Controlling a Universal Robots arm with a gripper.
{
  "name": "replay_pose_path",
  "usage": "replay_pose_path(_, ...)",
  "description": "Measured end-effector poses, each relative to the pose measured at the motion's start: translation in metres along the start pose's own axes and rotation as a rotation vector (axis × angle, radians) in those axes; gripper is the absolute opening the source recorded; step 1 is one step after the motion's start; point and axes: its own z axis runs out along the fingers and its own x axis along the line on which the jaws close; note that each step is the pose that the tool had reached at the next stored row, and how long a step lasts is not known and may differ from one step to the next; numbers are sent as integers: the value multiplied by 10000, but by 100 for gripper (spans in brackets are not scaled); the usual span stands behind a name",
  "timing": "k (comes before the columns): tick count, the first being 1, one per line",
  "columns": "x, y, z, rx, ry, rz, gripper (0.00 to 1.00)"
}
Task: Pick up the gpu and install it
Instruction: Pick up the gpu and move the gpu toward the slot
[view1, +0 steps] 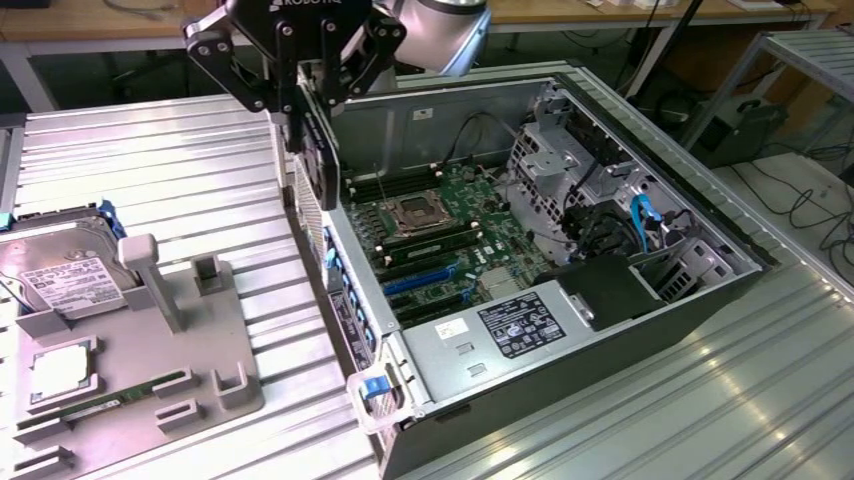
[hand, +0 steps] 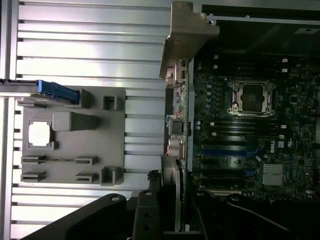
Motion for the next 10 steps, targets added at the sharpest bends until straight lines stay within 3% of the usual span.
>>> replay_pose_path(10,-82,-3,5,0,-1,0,28)
